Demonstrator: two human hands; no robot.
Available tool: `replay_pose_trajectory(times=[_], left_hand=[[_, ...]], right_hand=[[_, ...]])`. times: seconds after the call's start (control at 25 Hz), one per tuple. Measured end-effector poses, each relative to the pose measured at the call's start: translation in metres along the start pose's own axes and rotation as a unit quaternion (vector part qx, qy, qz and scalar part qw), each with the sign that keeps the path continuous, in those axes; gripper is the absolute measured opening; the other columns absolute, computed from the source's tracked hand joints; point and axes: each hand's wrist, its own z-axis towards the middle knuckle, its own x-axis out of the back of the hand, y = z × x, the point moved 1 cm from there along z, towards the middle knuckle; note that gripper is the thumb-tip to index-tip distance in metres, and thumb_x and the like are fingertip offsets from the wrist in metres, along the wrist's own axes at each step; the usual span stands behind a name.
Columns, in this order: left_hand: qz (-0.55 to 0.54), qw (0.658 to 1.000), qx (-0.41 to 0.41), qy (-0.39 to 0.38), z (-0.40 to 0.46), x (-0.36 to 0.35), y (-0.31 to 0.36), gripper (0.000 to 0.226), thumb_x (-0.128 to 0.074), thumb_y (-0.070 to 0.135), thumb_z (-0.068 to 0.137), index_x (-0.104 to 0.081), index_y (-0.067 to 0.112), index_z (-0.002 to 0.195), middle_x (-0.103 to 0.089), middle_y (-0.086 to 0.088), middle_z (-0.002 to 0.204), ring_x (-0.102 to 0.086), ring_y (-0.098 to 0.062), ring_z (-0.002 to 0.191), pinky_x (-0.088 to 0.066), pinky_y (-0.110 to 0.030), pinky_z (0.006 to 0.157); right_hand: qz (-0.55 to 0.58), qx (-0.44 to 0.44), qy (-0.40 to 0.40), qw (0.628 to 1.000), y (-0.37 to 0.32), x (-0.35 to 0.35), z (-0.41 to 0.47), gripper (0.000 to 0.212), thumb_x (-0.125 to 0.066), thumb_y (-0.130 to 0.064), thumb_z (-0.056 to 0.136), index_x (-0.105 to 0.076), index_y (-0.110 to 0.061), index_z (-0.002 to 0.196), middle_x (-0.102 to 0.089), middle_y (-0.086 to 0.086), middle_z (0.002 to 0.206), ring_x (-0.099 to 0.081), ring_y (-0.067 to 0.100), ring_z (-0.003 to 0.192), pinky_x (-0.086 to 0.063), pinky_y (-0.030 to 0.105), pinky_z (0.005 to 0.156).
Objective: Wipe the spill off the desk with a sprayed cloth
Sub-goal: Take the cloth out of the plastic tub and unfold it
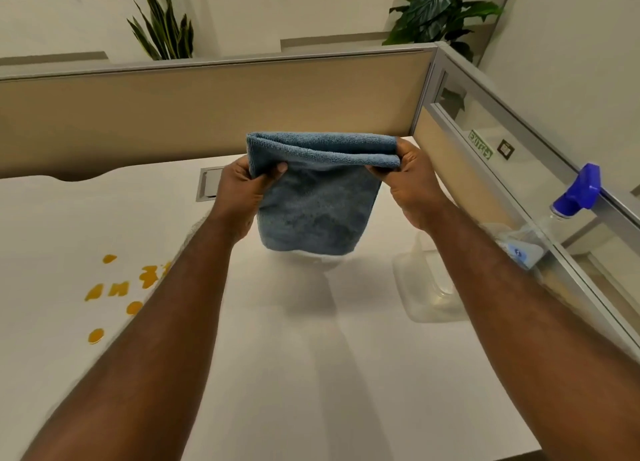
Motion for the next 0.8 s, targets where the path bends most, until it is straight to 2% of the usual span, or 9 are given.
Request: replay_pose_trajectory(times=[0.12,0.2,0.32,0.4,0.52,0.64,0.72,0.8], left_hand=[[0.009,0.999,0.011,-0.052,-0.019,0.007,-0.014,0.018,-0.077,0.022,0.079,-0.074,0.017,0.095,-0.072,-0.008,0.102,-0.067,-0.022,0.098,-0.056,-0.03,0.081],[0.027,0.993,0.091,-0.074,-0.044,0.013,-0.042,0.026,-0.075,0.031,0.078,-0.072,0.014,0.098,-0.074,-0.006,0.103,-0.068,-0.023,0.101,-0.056,-0.026,0.078],[0.062,0.966,0.233,-0.092,-0.086,0.018,-0.093,0.035,-0.07,0.038,0.077,-0.072,0.011,0.1,-0.077,-0.003,0.1,-0.068,-0.024,0.102,-0.057,-0.031,0.078],[0.099,0.95,0.284,-0.088,-0.106,0.02,-0.117,0.032,-0.07,0.038,0.083,-0.072,0.013,0.103,-0.076,-0.005,0.105,-0.069,-0.026,0.103,-0.058,-0.039,0.084],[0.12,0.953,0.278,-0.033,-0.107,0.024,-0.132,0.021,-0.069,0.036,0.087,-0.073,0.019,0.098,-0.077,-0.001,0.1,-0.071,-0.023,0.098,-0.059,-0.036,0.078],[0.167,0.956,0.239,0.041,-0.087,0.024,-0.136,0.017,-0.07,0.035,0.086,-0.073,0.02,0.093,-0.076,-0.001,0.094,-0.072,-0.021,0.091,-0.059,-0.032,0.073],[0.213,0.943,0.236,0.094,-0.072,0.024,-0.144,0.023,-0.071,0.035,0.085,-0.071,0.014,0.095,-0.074,-0.005,0.095,-0.071,-0.026,0.092,-0.059,-0.039,0.077],[0.288,0.909,0.272,0.129,-0.061,0.024,-0.153,0.037,-0.07,0.042,0.083,-0.068,0.011,0.104,-0.068,-0.009,0.109,-0.065,-0.031,0.102,-0.056,-0.046,0.087]], right_hand=[[0.036,-0.022,-0.041,0.998,0.014,0.008,-0.022,0.033,-0.064,0.0,0.087,-0.067,-0.024,0.108,-0.069,-0.002,0.104,-0.065,0.006,0.097,-0.052,0.019,0.083],[0.008,-0.092,-0.082,0.992,0.037,0.015,-0.046,0.024,-0.066,-0.01,0.088,-0.068,-0.03,0.103,-0.071,-0.007,0.101,-0.067,0.0,0.091,-0.053,0.015,0.074],[-0.009,-0.234,-0.141,0.962,0.08,0.017,-0.085,0.012,-0.062,-0.011,0.091,-0.066,-0.016,0.101,-0.071,0.002,0.096,-0.068,0.01,0.087,-0.056,0.021,0.068],[-0.049,-0.28,-0.154,0.947,0.103,0.013,-0.102,0.008,-0.063,-0.015,0.092,-0.064,-0.01,0.098,-0.069,0.007,0.094,-0.066,0.018,0.089,-0.058,0.028,0.07],[-0.119,-0.238,-0.093,0.959,0.125,-0.001,-0.099,0.001,-0.064,-0.019,0.09,-0.063,-0.019,0.091,-0.067,-0.001,0.089,-0.062,0.017,0.085,-0.052,0.024,0.069],[-0.212,-0.186,-0.028,0.959,0.138,-0.021,-0.075,0.016,-0.063,-0.024,0.09,-0.063,-0.01,0.097,-0.067,0.006,0.095,-0.061,0.022,0.087,-0.05,0.036,0.077],[-0.253,-0.176,-0.006,0.951,0.148,-0.035,-0.058,0.022,-0.062,-0.025,0.09,-0.062,-0.006,0.099,-0.068,0.01,0.097,-0.061,0.026,0.089,-0.05,0.039,0.079],[-0.288,-0.206,0.015,0.935,0.159,-0.044,-0.049,0.027,-0.062,-0.028,0.09,-0.062,-0.003,0.101,-0.064,0.014,0.103,-0.061,0.031,0.095,-0.051,0.041,0.082]])
